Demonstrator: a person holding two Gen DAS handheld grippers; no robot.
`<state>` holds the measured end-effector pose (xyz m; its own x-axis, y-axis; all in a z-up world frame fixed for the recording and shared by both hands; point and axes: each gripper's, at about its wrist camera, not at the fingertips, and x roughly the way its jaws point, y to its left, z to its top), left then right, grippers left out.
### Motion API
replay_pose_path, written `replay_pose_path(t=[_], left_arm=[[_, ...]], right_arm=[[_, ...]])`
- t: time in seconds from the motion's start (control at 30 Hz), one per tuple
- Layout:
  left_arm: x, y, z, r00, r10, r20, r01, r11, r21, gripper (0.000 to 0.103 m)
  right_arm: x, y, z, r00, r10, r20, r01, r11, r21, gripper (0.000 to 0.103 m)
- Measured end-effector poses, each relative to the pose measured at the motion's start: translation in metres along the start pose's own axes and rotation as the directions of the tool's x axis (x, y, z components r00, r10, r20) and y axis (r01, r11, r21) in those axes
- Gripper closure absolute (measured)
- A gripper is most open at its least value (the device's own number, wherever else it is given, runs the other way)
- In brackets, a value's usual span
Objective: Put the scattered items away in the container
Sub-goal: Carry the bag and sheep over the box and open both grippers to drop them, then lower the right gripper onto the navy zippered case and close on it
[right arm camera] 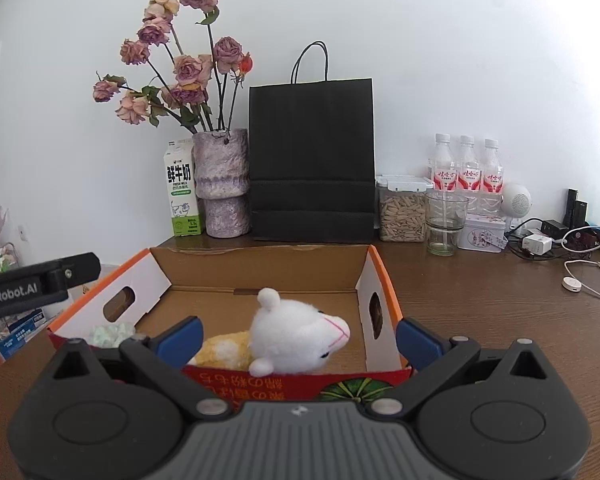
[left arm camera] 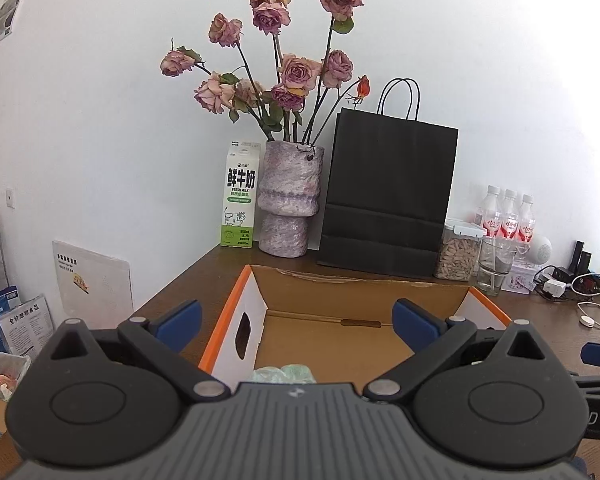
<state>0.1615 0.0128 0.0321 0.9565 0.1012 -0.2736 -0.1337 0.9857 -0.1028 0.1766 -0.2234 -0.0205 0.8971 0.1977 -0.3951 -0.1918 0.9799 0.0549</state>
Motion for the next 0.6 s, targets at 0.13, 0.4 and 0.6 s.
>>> replay_pose_path(t=[0.13,0.4,0.6], left_arm=[[-0.012,0.007,-0.005,1.000,0.002,-0.021,-0.002,1.000,0.001,0.000],[-0.040,0.023,-0.016,0.998,0.013,-0.057,-0.013,1.000,0.003,0.000],[-0.058,0.038,-0.029,0.996,0.035,-0.086,-0.034,0.999,0.010,0.000]], right_arm=[[-0.014,-0.001,-0.008,1.000,-0.017,-0.022,0.017,1.000,-0.016,0.000],[-0.043,-0.011,-0.036,0.995,-0.050,-0.082,0.048,0.999,-0.026,0.000],[-0.055,-0.017,-0.057,0.988,-0.072,-0.137,0.069,0.997,-0.029,0.000]])
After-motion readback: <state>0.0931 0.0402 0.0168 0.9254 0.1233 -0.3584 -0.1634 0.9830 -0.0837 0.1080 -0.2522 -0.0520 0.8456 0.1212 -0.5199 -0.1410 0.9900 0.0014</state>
